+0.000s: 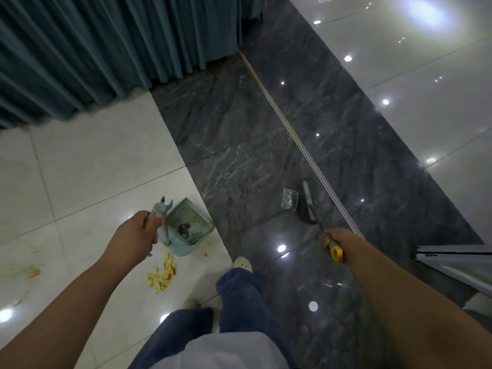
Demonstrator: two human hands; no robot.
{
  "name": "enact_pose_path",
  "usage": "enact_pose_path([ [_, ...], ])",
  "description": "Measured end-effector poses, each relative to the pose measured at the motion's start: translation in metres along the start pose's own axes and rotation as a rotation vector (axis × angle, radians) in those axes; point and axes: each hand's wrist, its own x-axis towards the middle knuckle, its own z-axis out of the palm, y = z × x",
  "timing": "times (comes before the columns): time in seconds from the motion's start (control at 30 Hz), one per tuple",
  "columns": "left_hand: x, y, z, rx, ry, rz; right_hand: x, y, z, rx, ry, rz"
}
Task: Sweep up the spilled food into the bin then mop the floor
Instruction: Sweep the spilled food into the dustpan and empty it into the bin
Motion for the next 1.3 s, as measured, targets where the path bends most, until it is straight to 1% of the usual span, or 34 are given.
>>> enact_pose_path([
  [0.07,0.002,0.008,0.011,-0.023,0.02,-0.028,0.011,-0.019,0.002,-0.066,-0.025,0.035],
  [0.13,0.003,0.013,0.019,-0.044,0.041,-0.05,0.02,-0.025,0.015,-0.069,-0.006,0.047],
  [0.27,0.002,0.012,0.022,-0.101,0.081,-0.1,0.023,-0.018,0.05,-0.301,-0.082,0.037],
  [0.33,-0.001,0.005,0.016,-0.167,0.103,-0.139,0.015,-0.015,0.069,-0.352,-0.142,0.074],
  [0.37,-0.004,-0.001,0.012,-0.198,0.116,-0.158,0.01,-0.012,0.079,-0.376,-0.145,0.067],
  [0.5,-0.023,-0.03,-0.008,-0.268,0.158,-0.206,-0.01,0.011,0.118,-0.518,-0.143,0.052],
  [0.57,-0.037,-0.053,-0.018,-0.305,0.186,-0.242,-0.021,0.03,0.134,-0.582,-0.167,0.103],
  [0.6,-0.044,-0.065,-0.023,-0.315,0.198,-0.256,-0.027,0.04,0.144,-0.572,-0.19,0.136],
  [0.67,-0.06,-0.091,-0.033,-0.329,0.213,-0.281,-0.041,0.063,0.166,-0.618,-0.19,0.101],
  [0.7,-0.068,-0.105,-0.039,-0.335,0.218,-0.291,-0.051,0.075,0.177,-0.686,-0.204,0.069],
  [0.77,-0.086,-0.134,-0.05,-0.339,0.225,-0.307,-0.071,0.102,0.196,-0.736,-0.217,0.066],
  [0.83,-0.104,-0.164,-0.061,-0.345,0.229,-0.324,-0.086,0.134,0.215,-0.737,-0.252,0.077],
  [0.9,-0.123,-0.193,-0.071,-0.348,0.234,-0.338,-0.101,0.17,0.234,-0.649,-0.292,0.127],
  [0.97,-0.143,-0.221,-0.08,-0.36,0.242,-0.35,-0.114,0.202,0.252,-0.548,-0.287,0.182],
  [1.07,-0.168,-0.263,-0.09,-0.365,0.272,-0.368,-0.142,0.24,0.275,-0.507,-0.358,0.228],
  [1.2,-0.191,-0.309,-0.099,-0.31,0.317,-0.388,-0.171,0.272,0.292,-0.491,-0.423,0.251],
  [1.3,-0.202,-0.332,-0.103,-0.302,0.324,-0.392,-0.176,0.275,0.295,-0.485,-0.478,0.262],
])
